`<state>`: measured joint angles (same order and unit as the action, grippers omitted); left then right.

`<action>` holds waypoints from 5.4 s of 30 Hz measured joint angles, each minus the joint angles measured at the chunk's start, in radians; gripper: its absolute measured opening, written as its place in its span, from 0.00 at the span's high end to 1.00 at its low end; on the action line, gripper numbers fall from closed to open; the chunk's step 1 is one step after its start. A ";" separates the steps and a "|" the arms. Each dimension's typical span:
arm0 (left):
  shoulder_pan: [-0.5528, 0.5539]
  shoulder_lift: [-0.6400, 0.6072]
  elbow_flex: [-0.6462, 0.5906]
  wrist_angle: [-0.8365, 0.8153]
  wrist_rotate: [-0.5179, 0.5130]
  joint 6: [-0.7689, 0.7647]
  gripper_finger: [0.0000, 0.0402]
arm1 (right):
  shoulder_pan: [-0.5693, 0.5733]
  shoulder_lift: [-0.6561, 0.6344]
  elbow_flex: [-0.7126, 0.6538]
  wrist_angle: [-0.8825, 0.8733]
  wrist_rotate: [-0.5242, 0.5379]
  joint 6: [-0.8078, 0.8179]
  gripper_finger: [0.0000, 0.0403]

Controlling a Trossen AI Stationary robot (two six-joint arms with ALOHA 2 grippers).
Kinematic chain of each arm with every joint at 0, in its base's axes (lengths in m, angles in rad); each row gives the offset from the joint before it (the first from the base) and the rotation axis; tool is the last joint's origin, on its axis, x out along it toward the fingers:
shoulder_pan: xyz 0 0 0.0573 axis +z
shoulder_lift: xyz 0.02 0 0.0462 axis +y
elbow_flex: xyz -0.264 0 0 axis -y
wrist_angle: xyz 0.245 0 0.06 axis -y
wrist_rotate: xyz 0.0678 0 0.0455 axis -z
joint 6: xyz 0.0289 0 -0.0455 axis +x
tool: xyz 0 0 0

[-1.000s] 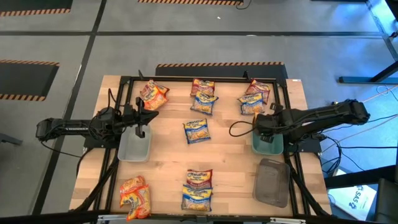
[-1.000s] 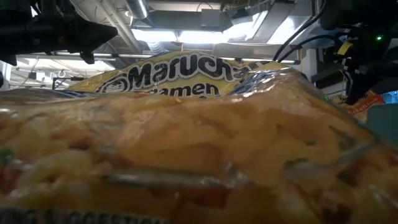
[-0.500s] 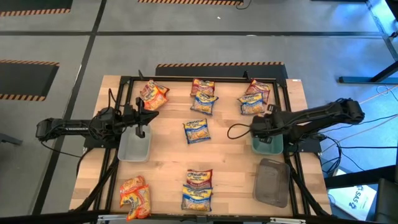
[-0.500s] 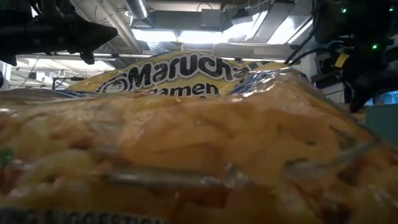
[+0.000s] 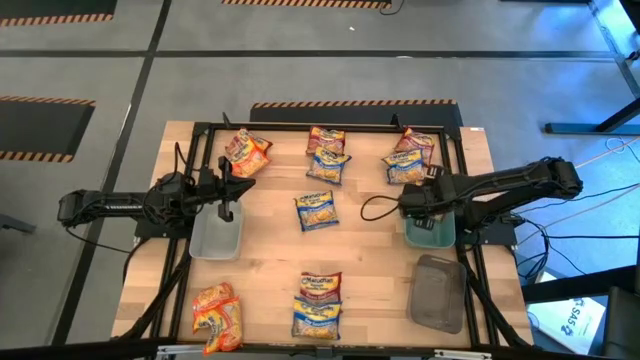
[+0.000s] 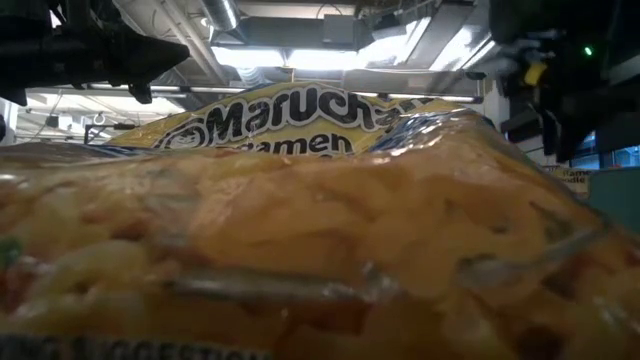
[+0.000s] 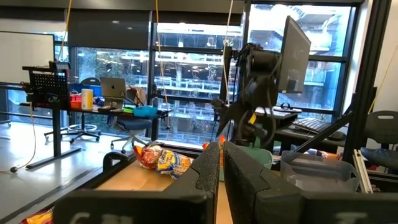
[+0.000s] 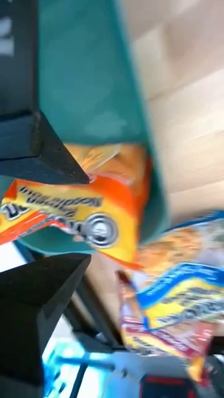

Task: Sort Maruchan noodles
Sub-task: Put the orange noodle pack into the green bin

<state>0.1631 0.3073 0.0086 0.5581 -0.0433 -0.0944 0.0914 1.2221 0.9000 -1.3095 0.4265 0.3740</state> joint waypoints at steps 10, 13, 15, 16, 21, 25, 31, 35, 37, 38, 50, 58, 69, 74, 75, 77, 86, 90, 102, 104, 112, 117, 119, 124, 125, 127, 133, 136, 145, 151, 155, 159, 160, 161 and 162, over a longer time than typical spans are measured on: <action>0.000 0.000 0.000 0.000 0.033 -0.008 0.96 | 0.000 0.007 0.084 0.402 -0.068 -0.041 0.57; -0.005 0.001 0.000 0.001 0.070 -0.009 0.96 | 0.000 0.032 0.084 0.550 -0.089 -0.093 0.57; -0.016 0.011 0.000 0.002 0.073 -0.009 0.96 | 0.000 0.053 0.084 0.629 -0.098 -0.127 0.57; -0.022 0.016 0.000 0.001 0.073 -0.009 0.96 | 0.000 0.067 0.084 0.658 -0.099 -0.146 0.57; -0.060 0.066 0.000 0.046 0.064 0.030 0.96 | 0.000 0.159 0.084 0.821 -0.114 -0.230 0.57; -0.095 0.126 0.000 0.158 0.064 0.066 0.96 | 0.000 0.247 0.084 1.019 -0.199 -0.338 0.57; -0.135 0.255 0.023 0.211 -0.066 0.104 0.96 | 0.000 0.342 0.083 1.262 -0.346 -0.504 0.57; -0.140 0.379 0.110 0.141 -0.168 0.105 0.96 | 0.000 0.367 0.083 1.322 -0.395 -0.612 0.57; -0.140 0.433 0.175 0.082 -0.187 0.117 0.96 | 0.000 0.368 0.082 1.329 -0.413 -0.652 0.57; -0.140 0.460 0.211 0.055 -0.189 0.131 0.96 | 0.000 0.368 0.076 1.350 -0.428 -0.669 0.57; -0.036 0.645 0.593 -0.453 -0.388 0.133 0.96 | -0.026 0.367 -0.159 1.695 -0.603 -0.742 0.57; 0.173 0.756 0.868 -0.981 -0.355 0.050 0.71 | -0.081 0.367 -0.205 1.720 -0.707 -0.719 0.57; 0.456 0.918 1.043 -1.168 -0.242 0.022 0.49 | -0.079 0.366 -0.284 1.910 -0.700 -0.720 0.57; 0.462 0.917 1.053 -1.165 -0.267 0.010 0.49 | -0.079 0.366 -0.298 1.910 -0.697 -0.711 0.57; 0.458 0.917 1.053 -1.164 -0.268 0.010 0.49 | -0.079 0.366 -0.300 1.911 -0.695 -0.711 0.57; 0.451 0.917 1.053 -1.159 -0.262 0.022 0.49 | -0.079 0.366 -0.300 1.911 -0.683 -0.710 0.57; 0.408 0.917 1.053 -1.130 -0.120 0.068 0.49 | -0.079 0.366 -0.300 1.911 -0.653 -0.715 0.57; 0.393 0.917 1.053 -1.112 -0.114 0.051 0.49 | -0.079 0.366 -0.300 1.911 -0.644 -0.716 0.57; 0.578 1.012 1.053 -1.247 0.023 0.000 0.35 | -0.079 0.366 -0.300 1.911 -0.644 -0.718 0.57; 0.621 1.028 1.052 -1.319 0.028 0.019 0.35 | -0.079 0.366 -0.300 1.911 -0.645 -0.719 0.57; 0.755 1.079 1.053 -1.446 0.074 0.019 0.35 | -0.079 0.366 -0.300 1.911 -0.644 -0.720 0.57; 0.788 1.138 1.052 -1.467 0.072 0.026 0.35 | -0.079 0.366 -0.300 1.911 -0.645 -0.720 0.57; 0.794 1.170 1.052 -1.468 0.072 0.026 0.35 | -0.079 0.366 -0.300 1.911 -0.646 -0.720 0.57; 0.810 1.253 1.052 -1.493 0.072 0.044 0.35 | -0.079 0.366 -0.300 1.903 -0.647 -0.720 0.57; 0.811 1.269 1.052 -1.495 0.074 0.045 0.35 | -0.079 0.366 -0.299 1.900 -0.647 -0.720 0.57; 0.813 1.299 1.052 -1.496 0.101 0.052 0.36 | -0.079 0.366 -0.299 1.894 -0.647 -0.720 0.57; 0.812 1.356 1.052 -1.484 0.096 0.083 0.36 | -0.079 0.366 -0.299 1.892 -0.647 -0.720 0.57; 0.812 1.368 1.053 -1.484 0.111 0.091 0.38 | -0.079 0.366 -0.299 1.892 -0.647 -0.720 0.57; 0.811 1.369 1.052 -1.482 0.143 0.122 0.59 | -0.079 0.366 -0.299 1.893 -0.645 -0.720 0.57; 0.811 1.369 1.052 -1.482 0.140 0.131 0.82 | -0.079 0.366 -0.299 1.894 -0.645 -0.720 0.57; 0.807 1.369 1.052 -1.488 0.140 0.131 0.96 | -0.079 0.366 -0.299 1.894 -0.644 -0.720 0.57; 0.769 1.369 1.052 -1.492 0.131 0.127 0.98 | -0.079 0.366 -0.299 1.894 -0.643 -0.720 0.57; 0.755 1.369 1.051 -1.493 0.126 0.127 0.99 | -0.079 0.366 -0.299 1.895 -0.638 -0.720 0.57; 0.738 1.369 1.051 -1.495 0.114 0.127 0.99 | -0.079 0.366 -0.299 1.895 -0.630 -0.720 0.57; 0.721 1.368 1.051 -1.498 0.097 0.127 0.99 | -0.079 0.366 -0.299 1.895 -0.625 -0.721 0.57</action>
<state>0.8839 1.6757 1.0599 -0.9403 0.0538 0.0322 0.0120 1.5883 0.6010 0.5858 -0.1988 -0.3466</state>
